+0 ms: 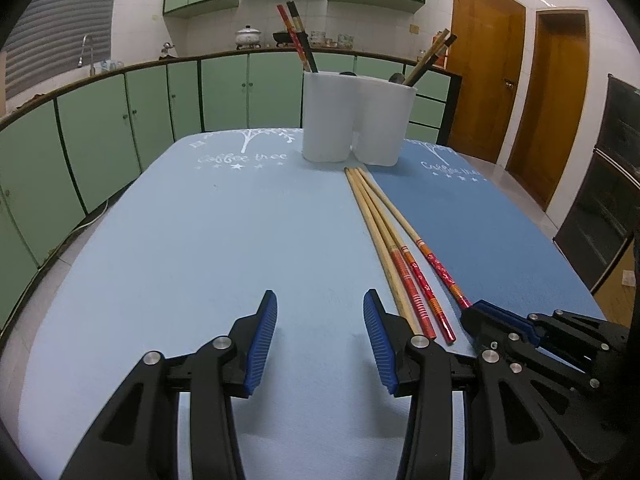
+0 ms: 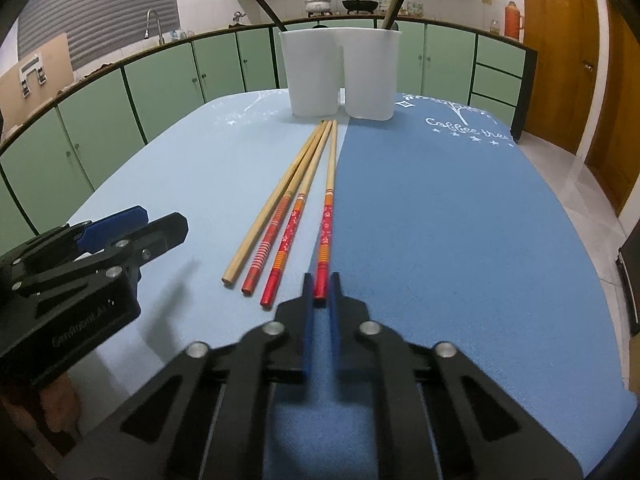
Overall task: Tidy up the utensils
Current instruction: 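Grasp a red-patterned chopstick with the right tool while the left tool grasps a wooden chopstick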
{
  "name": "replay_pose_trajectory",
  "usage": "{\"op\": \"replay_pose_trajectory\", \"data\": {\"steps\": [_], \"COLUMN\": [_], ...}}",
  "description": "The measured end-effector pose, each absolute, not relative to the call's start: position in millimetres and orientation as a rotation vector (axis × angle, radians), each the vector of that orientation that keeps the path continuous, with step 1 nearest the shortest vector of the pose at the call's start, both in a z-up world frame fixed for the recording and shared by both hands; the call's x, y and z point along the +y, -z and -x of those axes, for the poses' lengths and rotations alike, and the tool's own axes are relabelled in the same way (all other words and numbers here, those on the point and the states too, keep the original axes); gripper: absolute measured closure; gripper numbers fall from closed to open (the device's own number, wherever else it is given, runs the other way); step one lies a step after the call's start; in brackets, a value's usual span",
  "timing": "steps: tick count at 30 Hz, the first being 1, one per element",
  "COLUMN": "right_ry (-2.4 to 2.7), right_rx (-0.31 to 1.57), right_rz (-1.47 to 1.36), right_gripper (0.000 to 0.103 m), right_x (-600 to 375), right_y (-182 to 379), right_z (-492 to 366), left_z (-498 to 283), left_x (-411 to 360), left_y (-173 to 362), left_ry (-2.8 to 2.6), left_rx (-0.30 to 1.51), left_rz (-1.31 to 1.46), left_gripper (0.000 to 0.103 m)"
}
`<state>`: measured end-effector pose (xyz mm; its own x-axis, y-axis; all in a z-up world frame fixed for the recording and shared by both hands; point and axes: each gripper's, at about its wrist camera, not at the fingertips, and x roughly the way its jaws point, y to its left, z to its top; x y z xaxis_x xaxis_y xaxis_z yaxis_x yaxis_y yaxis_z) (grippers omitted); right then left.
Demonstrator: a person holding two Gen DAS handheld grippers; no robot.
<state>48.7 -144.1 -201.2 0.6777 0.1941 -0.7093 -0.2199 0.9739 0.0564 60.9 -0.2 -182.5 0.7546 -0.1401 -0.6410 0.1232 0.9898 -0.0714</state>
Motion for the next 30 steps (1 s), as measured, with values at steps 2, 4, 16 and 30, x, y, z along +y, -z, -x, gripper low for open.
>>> {"op": "replay_pose_trajectory", "data": {"steps": [2, 4, 16, 30], "right_ry": [-0.229, -0.216, -0.179, -0.190], "right_rx": [0.793, 0.793, 0.791, 0.789], "right_rz": [0.028, 0.014, -0.032, -0.061], "right_gripper": [0.098, 0.098, 0.098, 0.098], "right_x": [-145.9, -150.3, -172.3, -176.7], "right_y": [200.6, 199.8, 198.5, 199.1], "right_z": [-48.6, -48.0, -46.2, -44.8], "left_z": [-60.8, -60.5, -58.4, -65.4], "left_x": [-2.6, -5.3, -29.2, -40.4], "left_y": [183.0, 183.6, 190.7, 196.2], "left_ry": [0.151, 0.161, 0.223, 0.185], "left_rx": [0.707, 0.713, 0.765, 0.797], "left_rz": [0.026, 0.028, 0.018, -0.006], "left_gripper": [0.059, 0.059, 0.059, 0.072]}}
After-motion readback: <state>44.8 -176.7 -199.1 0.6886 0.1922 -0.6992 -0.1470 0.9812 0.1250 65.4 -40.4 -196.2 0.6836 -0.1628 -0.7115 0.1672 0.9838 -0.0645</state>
